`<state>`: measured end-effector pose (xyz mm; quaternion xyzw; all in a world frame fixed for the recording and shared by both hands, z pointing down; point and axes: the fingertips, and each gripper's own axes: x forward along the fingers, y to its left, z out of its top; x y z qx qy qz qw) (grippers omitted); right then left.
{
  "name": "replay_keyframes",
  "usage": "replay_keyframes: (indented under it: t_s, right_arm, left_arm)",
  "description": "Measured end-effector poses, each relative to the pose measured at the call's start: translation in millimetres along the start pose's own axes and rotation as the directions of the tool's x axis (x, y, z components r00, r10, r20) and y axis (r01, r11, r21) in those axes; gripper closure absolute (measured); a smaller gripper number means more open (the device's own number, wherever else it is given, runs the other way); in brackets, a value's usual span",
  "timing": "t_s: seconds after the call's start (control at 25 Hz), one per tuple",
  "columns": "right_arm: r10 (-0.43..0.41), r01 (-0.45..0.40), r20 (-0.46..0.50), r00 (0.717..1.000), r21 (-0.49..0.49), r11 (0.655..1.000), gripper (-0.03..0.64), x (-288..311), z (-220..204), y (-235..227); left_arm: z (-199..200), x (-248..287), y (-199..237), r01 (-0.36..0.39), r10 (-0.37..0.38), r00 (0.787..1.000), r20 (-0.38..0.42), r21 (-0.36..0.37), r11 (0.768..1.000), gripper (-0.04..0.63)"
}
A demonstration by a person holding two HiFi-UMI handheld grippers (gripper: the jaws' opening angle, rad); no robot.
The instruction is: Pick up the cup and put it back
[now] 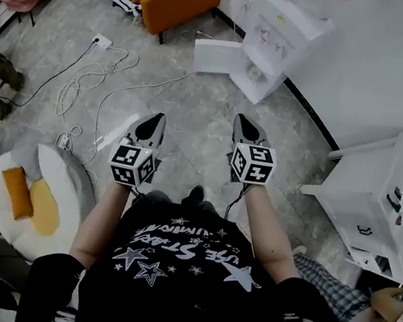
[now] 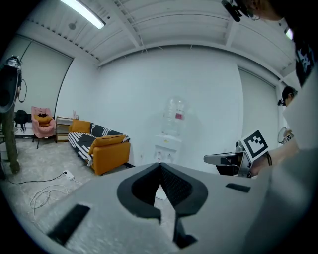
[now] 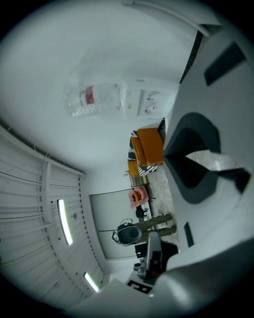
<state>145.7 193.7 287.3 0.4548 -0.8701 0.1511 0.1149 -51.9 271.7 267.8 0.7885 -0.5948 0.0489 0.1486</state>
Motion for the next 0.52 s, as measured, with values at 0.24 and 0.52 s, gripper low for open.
replay_keyframes:
  t_s: [0.24, 0.52]
  right_arm:
    - [0.037, -0.036, 0.018, 0.999, -0.056, 0.998, 0.612, -2, 5, 59]
    - [0.057, -0.054, 0.047, 0.997, -0.074, 0.996, 0.612, -25, 12, 128]
  left_arm:
    - [3, -45, 19, -0.006, 0.006, 1.000, 0.018, -0.011, 1.000, 0.586]
    - [-1, -113, 53, -0.009, 0.009, 1.000, 0.001, -0.006, 1.000, 0.586]
